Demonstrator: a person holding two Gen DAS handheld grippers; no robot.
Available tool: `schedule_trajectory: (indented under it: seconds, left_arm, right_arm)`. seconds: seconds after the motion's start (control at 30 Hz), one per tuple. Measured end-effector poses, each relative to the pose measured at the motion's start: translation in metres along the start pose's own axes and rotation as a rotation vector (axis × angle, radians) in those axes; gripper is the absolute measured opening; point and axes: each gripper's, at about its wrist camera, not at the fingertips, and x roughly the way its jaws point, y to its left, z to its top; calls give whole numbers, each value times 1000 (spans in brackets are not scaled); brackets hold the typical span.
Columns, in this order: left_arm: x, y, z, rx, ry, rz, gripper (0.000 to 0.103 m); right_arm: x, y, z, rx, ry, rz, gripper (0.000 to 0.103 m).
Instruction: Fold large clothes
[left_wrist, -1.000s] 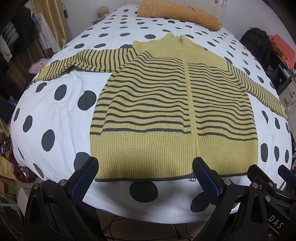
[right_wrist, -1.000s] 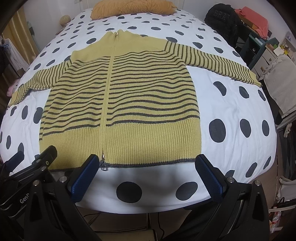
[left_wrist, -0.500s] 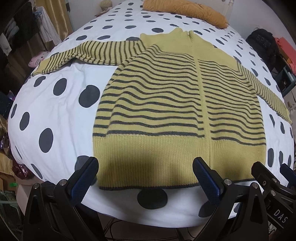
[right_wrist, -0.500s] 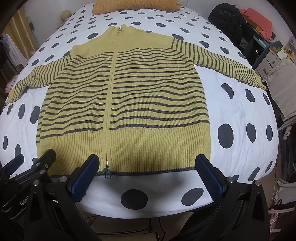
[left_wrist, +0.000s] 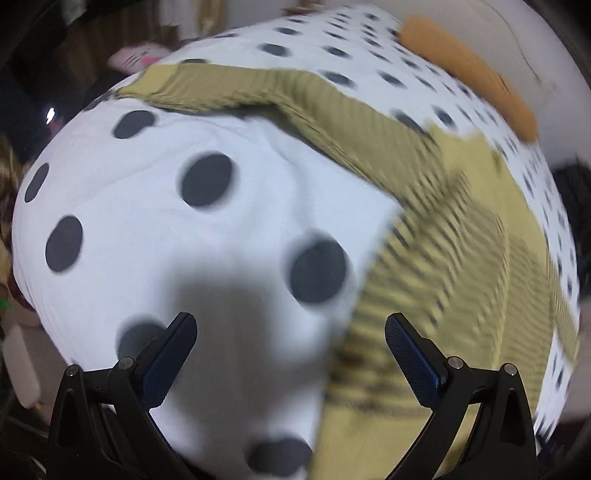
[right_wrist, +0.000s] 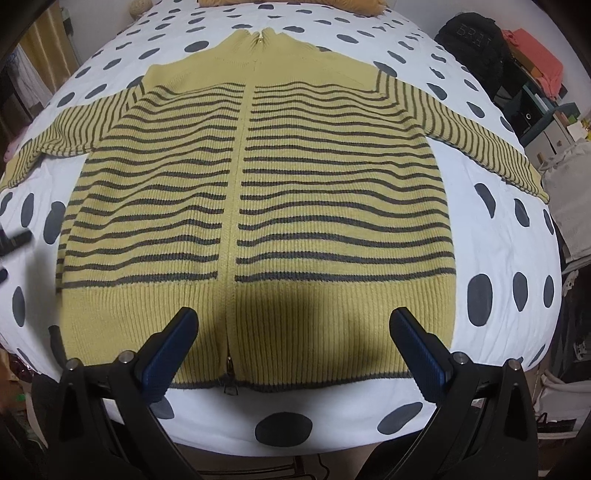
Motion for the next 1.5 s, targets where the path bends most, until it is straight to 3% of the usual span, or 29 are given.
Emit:
schedule_trajectory:
  seconds: [0.13,0.33,0.43,0.57,0.63,0.67,0.7,0.77,0.87,1.03,1.17,1.3,1.4,1.5]
  left_arm:
    - [27,84,81,-204,-70,-24,99]
    - [66,158,174,-310,-132,-76,90]
    - [87,180,200,-365,-139,-129,90]
    - [104,203,225,-474,-179,-142,84]
    - [106,199,239,-457,-198,-82,57]
    - [107,197,244,-443,-192,-51,18]
    - [109,197,248,-438,-175,-56,9]
    - [106,203,249,-469,-197,-139,9]
    - [83,197,246,-483,-267,-182,8]
    - [16,121,249,-341,-383,-309,8]
    - [-23,5,239,-151,-396,-453,8]
    - [-18,-128,200,12,-301,-595,8]
    - [13,-231,156,122,-198,-657,8]
    - [61,-317,104,173,-38,-701,8]
  right_arm:
    - [19,10,3,-9,32,-4,103]
    - [42,32,5,-61,75,-23,103]
    - [47,40,9,-76,79,-25,103]
    - [50,47,15,-87,70,-36,103]
    - [51,48,19,-91,64,-43,103]
    - [51,48,20,-90,60,-46,103]
    - [51,46,22,-87,60,-47,103]
    - [50,44,25,-72,54,-43,103]
    - [47,37,28,-24,34,-33,103]
    - [40,14,34,41,-12,5,103]
    - [42,-26,44,130,-34,94,103]
    - [43,-76,54,227,-79,150,103]
    - [40,-117,58,300,-111,165,103]
    - [39,-158,59,386,-121,176,103]
